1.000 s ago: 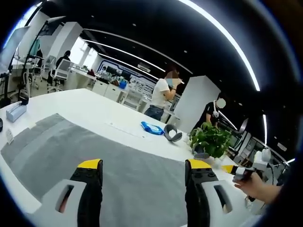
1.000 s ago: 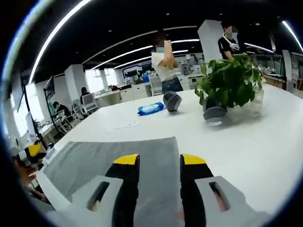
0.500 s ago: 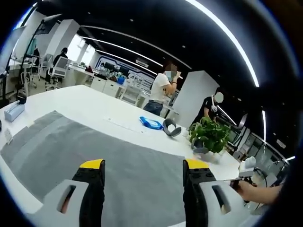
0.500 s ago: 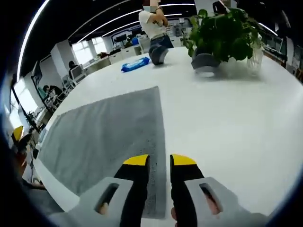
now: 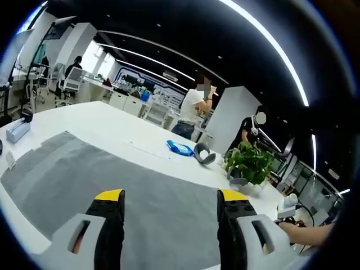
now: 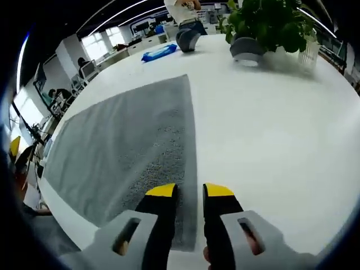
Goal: Fold the towel on the table until its edges align and the towel forms a compact rectangular stack.
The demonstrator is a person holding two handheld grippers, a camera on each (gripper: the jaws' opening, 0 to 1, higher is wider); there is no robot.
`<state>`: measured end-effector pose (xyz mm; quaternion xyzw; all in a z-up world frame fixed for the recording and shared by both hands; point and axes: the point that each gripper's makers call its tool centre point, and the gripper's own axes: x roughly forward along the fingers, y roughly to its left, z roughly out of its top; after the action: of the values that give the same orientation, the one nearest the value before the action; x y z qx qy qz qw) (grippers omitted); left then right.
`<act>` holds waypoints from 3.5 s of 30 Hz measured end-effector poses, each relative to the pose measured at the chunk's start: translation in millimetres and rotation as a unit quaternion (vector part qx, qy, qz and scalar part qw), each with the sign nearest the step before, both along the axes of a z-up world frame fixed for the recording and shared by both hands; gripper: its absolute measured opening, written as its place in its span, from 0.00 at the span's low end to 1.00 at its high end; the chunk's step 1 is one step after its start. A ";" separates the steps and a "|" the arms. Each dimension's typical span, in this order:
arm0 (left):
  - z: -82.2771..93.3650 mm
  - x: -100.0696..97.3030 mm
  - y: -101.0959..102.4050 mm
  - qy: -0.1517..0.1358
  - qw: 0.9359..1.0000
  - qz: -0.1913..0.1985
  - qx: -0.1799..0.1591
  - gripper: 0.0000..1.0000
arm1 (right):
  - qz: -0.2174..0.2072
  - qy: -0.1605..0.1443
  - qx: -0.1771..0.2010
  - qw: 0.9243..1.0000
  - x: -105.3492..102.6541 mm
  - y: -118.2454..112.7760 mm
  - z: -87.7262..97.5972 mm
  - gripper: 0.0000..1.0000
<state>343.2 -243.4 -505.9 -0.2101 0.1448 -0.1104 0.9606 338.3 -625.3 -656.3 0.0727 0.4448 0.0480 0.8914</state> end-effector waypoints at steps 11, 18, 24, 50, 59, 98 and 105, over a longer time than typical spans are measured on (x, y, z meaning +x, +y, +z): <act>-6.9 -0.5 -5.4 0.012 1.000 -0.010 0.005 0.68 | 0.003 0.014 0.000 1.000 -2.0 1.8 -0.1 0.06; -10.6 -0.9 -9.3 0.024 1.000 -0.019 -0.001 0.67 | 0.005 -0.008 0.013 1.000 2.9 7.2 14.4 0.01; -13.2 -2.9 -14.5 0.031 0.999 -0.033 0.007 0.64 | 0.016 -0.048 0.019 0.999 12.0 15.1 33.5 0.01; -32.7 -28.9 -83.9 0.098 0.976 -0.194 -0.023 0.28 | 0.197 -0.137 0.037 0.970 16.5 112.8 76.8 0.00; -35.9 -34.0 -95.0 0.110 0.969 -0.219 -0.034 0.33 | 0.259 -0.137 0.016 0.956 5.6 150.7 76.6 0.00; -77.9 -45.7 -102.1 0.213 0.952 -0.213 -0.051 0.45 | 0.512 -0.165 -0.052 0.842 -80.2 276.6 79.2 0.00; -85.0 -46.4 -105.6 0.230 0.948 -0.212 -0.053 0.24 | 0.533 -0.166 -0.054 0.828 -87.5 283.2 78.6 0.00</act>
<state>296.8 -349.1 -590.9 -0.2447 0.3971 -0.2672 0.8432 250.9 -342.1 -577.6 -0.2335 0.2611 0.5031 0.7901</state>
